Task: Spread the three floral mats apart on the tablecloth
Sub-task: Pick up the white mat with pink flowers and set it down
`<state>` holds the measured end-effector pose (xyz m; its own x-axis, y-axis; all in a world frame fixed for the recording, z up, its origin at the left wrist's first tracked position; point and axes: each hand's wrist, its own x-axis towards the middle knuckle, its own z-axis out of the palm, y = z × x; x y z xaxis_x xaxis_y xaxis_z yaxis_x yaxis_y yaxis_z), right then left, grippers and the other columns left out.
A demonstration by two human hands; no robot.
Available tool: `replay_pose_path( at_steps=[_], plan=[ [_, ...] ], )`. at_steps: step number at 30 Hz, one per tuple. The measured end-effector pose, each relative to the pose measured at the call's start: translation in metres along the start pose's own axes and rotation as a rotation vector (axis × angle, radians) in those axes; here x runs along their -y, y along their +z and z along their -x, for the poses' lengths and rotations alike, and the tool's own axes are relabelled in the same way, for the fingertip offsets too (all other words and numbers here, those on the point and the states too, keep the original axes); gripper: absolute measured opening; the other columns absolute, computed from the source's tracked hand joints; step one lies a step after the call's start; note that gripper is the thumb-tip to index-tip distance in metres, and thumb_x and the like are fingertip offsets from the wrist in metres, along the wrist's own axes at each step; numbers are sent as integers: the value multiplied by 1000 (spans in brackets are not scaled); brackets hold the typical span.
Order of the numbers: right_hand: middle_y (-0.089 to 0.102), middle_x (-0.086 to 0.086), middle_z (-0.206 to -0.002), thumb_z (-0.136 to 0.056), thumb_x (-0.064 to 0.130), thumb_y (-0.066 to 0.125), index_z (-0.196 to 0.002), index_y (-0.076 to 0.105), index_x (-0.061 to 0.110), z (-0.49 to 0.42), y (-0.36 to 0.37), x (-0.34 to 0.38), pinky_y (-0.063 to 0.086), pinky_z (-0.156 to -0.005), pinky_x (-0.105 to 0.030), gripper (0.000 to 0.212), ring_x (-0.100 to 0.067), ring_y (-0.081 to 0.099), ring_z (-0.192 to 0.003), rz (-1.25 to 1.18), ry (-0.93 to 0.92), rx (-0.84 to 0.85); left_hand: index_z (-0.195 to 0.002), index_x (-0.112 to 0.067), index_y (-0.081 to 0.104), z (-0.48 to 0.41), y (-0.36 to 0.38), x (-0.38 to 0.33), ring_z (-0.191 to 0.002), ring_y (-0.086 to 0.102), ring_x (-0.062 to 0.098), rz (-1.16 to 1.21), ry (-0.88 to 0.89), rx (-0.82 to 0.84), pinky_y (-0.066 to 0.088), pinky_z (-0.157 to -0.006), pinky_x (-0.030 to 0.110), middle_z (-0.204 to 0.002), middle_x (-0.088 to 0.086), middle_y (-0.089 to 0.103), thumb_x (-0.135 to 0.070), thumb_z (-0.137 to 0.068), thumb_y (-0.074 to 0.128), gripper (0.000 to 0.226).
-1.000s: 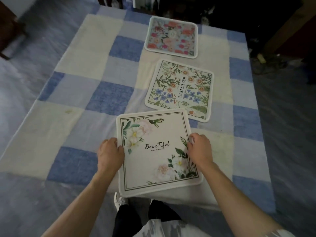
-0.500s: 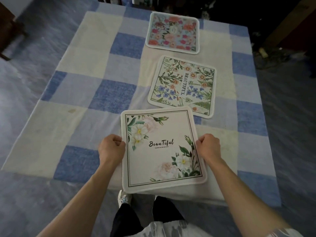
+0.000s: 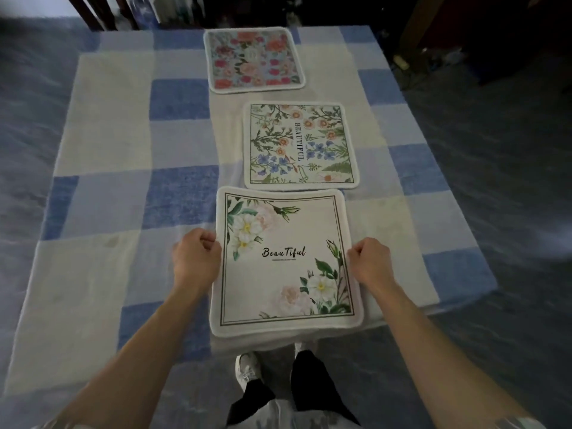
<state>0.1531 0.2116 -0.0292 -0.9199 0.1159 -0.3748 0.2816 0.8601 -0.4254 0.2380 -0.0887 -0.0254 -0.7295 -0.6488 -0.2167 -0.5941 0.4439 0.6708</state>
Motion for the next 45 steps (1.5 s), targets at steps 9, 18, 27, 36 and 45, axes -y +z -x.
replay_pose_path(
  at_steps=[9,18,27,36,45],
  plan=[
    [65,-6,-85,-95,14,58,-88,66,6,-6,-2,9,49,-71,-31,13,-20,61,-78,-48,-50,-71,-81,-22,66,-6,-2,9,-70,61,12,13,-26,-11,44,-63,26,-72,-9,64,-13,-84,63,10],
    [66,-2,-84,-93,11,59,-86,65,11,-19,9,6,48,-70,-27,9,-18,62,-77,-62,-44,-58,-89,-16,68,1,9,29,-72,62,16,14,-84,-25,52,-73,33,-76,-3,65,-11,-86,64,7],
    [73,-3,-90,-88,12,66,-99,74,10,-15,14,-4,53,-78,-27,13,-17,66,-81,-49,-132,-95,-87,-17,68,4,11,28,-68,54,7,-35,-77,-44,33,-68,17,-74,-4,65,-16,-88,63,5],
    [74,-7,-96,-88,8,67,-102,73,8,-11,18,-5,57,-83,-31,16,-19,69,-86,-46,-97,-105,-94,-16,72,3,13,19,-81,58,15,5,-78,-99,43,-74,29,-78,-4,67,-12,-87,62,13],
    [72,-8,-95,-86,3,65,-98,73,8,-21,17,-1,53,-78,-27,15,-20,67,-84,-89,-77,-96,-91,-13,71,7,11,28,-79,60,18,-3,-109,-55,42,-76,27,-75,-3,66,-9,-86,63,10]
  ],
)
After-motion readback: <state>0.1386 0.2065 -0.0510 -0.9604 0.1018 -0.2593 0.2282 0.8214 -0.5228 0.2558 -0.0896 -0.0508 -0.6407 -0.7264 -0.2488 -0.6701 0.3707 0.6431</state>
